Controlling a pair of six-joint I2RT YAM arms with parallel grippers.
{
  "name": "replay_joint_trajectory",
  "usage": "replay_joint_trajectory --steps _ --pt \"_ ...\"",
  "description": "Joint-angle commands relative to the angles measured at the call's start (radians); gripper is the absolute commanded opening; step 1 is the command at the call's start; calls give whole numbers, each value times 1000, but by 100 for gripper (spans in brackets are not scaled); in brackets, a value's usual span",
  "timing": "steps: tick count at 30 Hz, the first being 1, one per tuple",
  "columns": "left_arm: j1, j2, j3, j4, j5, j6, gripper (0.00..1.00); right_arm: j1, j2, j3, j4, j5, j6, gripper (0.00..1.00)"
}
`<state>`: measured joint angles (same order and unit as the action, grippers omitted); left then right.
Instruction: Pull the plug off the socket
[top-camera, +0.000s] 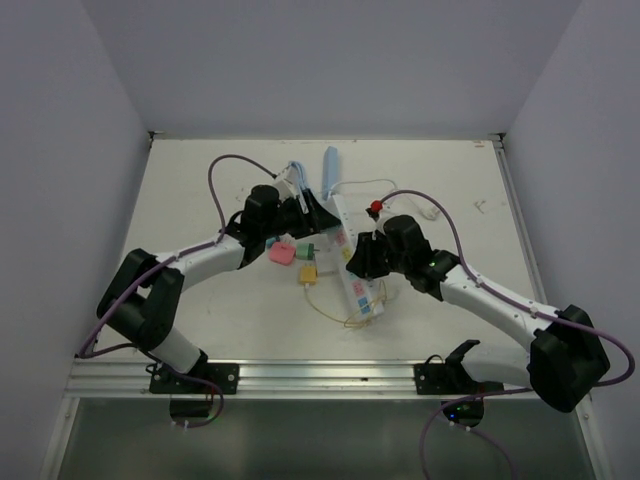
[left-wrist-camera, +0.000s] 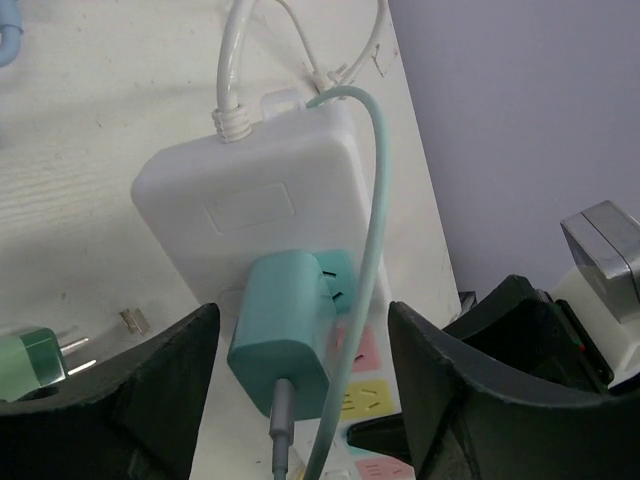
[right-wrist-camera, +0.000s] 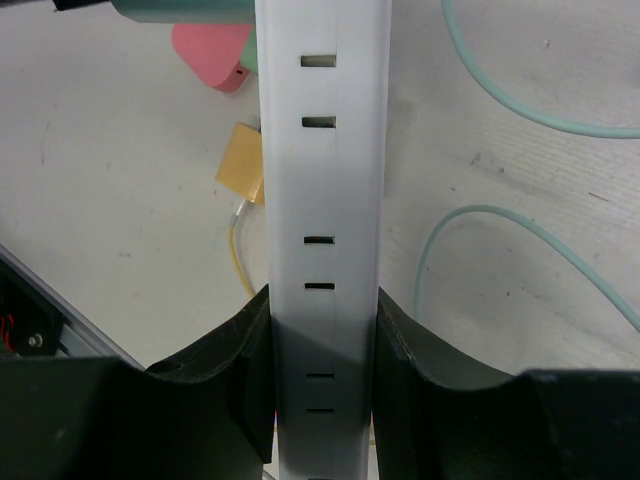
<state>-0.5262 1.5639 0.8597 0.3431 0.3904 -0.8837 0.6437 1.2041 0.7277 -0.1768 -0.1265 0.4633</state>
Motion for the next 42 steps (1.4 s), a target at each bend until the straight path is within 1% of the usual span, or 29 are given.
replay_joint_trajectory --steps 1,2,3,4,5,6,7,8,9,11,12,13,14,16,17,22,24,27,28,30,31,32,36,39,42 --pt "-27 21 52 51 1 -18 68 13 -26 35 148 -19 6 0" --pt "-31 21 52 54 1 -18 65 13 -26 33 149 -21 6 0" --pt "-32 19 50 54 1 -18 55 13 -26 32 152 -18 9 0" --pt "-34 15 47 57 1 -20 48 13 -28 27 157 -13 9 0" --pt "-35 13 41 62 1 -20 31 13 -28 24 160 -12 12 0" --pt "-37 7 36 63 1 -17 23 13 -26 21 168 -10 14 0" --pt "-37 1 33 65 1 -15 16 13 -25 19 168 -10 15 0" --pt "-38 -4 26 71 2 -14 12 13 -21 19 169 -13 18 3" --pt "-38 -7 19 77 8 -14 8 13 -14 19 171 -15 23 8" --pt "-38 -18 9 97 16 -12 4 13 -6 21 171 -15 29 21" --pt "-40 -19 6 103 27 -12 1 13 -2 22 171 -7 35 33" --pt "-41 -22 4 108 31 -9 0 14 9 30 195 -1 38 38" --pt "-44 -25 4 114 36 -8 0 13 17 33 200 5 38 49" --pt "-54 -31 2 119 39 -1 0 13 37 50 204 28 47 55" --pt "-60 -33 2 122 39 2 0 13 46 58 206 33 49 60" --pt "-81 -50 1 131 39 11 0 14 113 113 215 60 49 62" --pt "-84 -54 -1 134 45 14 0 14 143 122 220 71 48 62" --pt "-86 -70 -4 137 51 23 0 14 170 133 217 100 44 48" --pt "-87 -74 -7 134 50 32 0 13 178 137 208 122 43 34" --pt "-87 -90 -10 123 45 48 0 13 186 136 180 148 38 14" --pt "-86 -96 -11 100 39 58 0 13 181 131 163 160 38 5" --pt "-84 -105 -11 87 25 69 0 11 175 127 145 206 31 0" --pt "-64 -162 -40 45 7 100 0 -36 160 98 50 292 32 0" --pt "-38 -211 -54 13 2 123 0 -99 155 70 -2 323 43 0" --pt "-23 -266 -51 -61 -21 155 0 -153 156 52 -39 343 43 0"
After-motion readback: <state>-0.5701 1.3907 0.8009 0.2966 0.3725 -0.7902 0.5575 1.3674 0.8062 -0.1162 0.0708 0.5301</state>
